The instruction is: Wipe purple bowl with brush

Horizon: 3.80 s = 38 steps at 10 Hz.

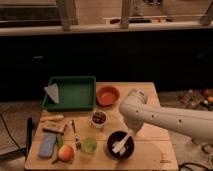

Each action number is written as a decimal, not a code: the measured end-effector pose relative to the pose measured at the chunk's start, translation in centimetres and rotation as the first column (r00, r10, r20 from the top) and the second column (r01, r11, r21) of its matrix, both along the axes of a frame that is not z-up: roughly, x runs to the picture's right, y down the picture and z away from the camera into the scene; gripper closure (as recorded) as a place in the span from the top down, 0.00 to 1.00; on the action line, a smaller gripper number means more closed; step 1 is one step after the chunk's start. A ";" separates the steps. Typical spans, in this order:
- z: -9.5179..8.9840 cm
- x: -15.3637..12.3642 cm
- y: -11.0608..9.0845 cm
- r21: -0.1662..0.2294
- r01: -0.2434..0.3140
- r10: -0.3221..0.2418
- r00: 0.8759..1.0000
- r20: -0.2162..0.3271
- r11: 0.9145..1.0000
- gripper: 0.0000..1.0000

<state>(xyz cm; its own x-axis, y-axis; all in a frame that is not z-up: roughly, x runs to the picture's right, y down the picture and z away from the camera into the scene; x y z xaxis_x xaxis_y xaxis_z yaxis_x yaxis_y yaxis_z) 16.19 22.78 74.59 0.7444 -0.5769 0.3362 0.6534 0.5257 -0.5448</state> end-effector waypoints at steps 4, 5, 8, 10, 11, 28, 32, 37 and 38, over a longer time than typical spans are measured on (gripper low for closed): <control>0.6 4.2 -0.8 0.007 -0.023 0.024 0.996 -0.088 1.000 0.00; 1.0 4.5 -1.5 0.015 -0.025 0.026 0.995 -0.101 1.000 0.00; 2.6 3.2 -3.5 0.037 -0.008 0.011 0.996 -0.091 0.999 0.00; 2.6 1.9 -3.6 0.038 0.004 -0.002 0.998 -0.057 0.999 0.00; 2.5 1.0 -3.3 0.033 0.007 -0.006 0.999 -0.033 0.999 0.00; 1.0 0.4 -2.9 0.069 -0.038 0.039 0.999 -0.006 0.997 0.00; -0.9 1.0 -2.0 0.062 -0.037 0.037 0.999 0.001 0.997 0.00; -1.7 1.6 -2.0 0.064 -0.034 0.035 0.999 -0.003 0.997 0.00; -1.7 1.6 -2.0 0.065 -0.034 0.034 0.999 -0.003 0.997 0.00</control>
<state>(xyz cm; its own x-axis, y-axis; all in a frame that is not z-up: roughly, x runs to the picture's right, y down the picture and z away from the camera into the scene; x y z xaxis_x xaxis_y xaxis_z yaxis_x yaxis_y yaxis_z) 17.80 20.76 72.86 0.7654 -0.5714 0.2962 0.6323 0.5818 -0.5116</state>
